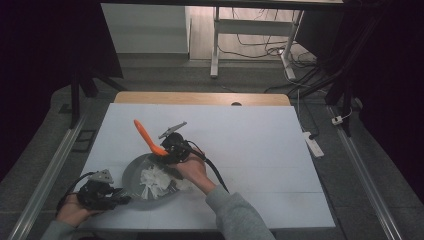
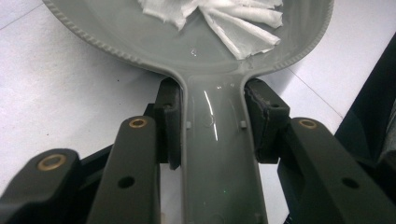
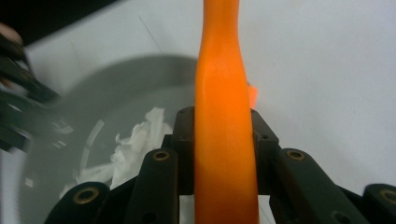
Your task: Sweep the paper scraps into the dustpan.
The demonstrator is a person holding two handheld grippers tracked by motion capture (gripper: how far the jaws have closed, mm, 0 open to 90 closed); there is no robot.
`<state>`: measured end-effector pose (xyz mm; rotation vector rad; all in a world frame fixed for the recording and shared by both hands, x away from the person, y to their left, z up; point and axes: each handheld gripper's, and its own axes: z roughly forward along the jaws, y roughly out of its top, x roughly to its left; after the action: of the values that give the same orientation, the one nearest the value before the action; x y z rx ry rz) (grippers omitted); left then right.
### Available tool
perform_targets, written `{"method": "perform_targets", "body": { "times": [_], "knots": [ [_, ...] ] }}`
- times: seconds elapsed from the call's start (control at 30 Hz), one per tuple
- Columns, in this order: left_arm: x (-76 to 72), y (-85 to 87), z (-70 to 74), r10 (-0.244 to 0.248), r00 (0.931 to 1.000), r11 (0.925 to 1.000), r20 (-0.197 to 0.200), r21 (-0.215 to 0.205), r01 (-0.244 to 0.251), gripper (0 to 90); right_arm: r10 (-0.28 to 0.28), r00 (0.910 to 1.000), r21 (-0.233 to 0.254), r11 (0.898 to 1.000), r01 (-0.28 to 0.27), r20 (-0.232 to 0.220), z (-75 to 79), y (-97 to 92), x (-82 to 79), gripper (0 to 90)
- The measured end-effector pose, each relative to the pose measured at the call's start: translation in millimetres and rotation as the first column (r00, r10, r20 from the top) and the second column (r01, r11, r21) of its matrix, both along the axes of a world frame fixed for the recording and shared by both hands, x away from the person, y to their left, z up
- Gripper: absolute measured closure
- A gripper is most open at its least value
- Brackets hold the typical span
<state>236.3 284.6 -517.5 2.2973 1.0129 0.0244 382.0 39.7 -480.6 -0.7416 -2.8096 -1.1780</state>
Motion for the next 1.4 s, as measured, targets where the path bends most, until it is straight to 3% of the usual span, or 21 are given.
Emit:
{"method": "perform_targets", "body": {
  "times": [0.17,0.27,0.57,0.77,1.1,1.4],
  "knots": [
    [-0.1,0.0,0.0,0.0,1.0,1.0,0.0,-0.001,0.0,61.4,-0.05,0.9975,0.067,0.997,0.046,0.051,18.3,-15.5,4.2,69.9],
    [0.0,0.1,-0.2,0.0,1.0,1.0,0.0,-0.001,0.0,61.4,-0.095,0.9929,0.074,0.993,0.089,0.073,26.8,-27.9,8.0,70.0],
    [-0.4,0.0,0.2,-0.004,1.0,1.0,0.001,0.004,0.004,61.3,-0.172,0.9768,0.002,0.985,0.173,0.128,28.9,-63.0,12.5,69.9],
    [-0.8,-1.0,-0.3,-0.003,1.0,1.0,-0.003,0.003,0.003,61.3,-0.222,0.9686,-0.03,0.974,0.226,0.113,17.1,-78.8,13.2,69.9],
    [-3.3,-0.7,-1.1,-0.032,0.9995,0.9995,-0.006,0.003,0.032,61.3,-0.219,0.973,-0.064,0.973,0.223,0.074,-5.7,-65.1,10.9,69.9],
    [-4.6,-7.7,-1.0,-0.068,0.9976,0.9975,-0.006,0.015,0.069,61.3,-0.151,0.9876,-0.036,0.988,0.153,0.044,-12.4,-33.3,-4.8,70.0]
  ]
}}
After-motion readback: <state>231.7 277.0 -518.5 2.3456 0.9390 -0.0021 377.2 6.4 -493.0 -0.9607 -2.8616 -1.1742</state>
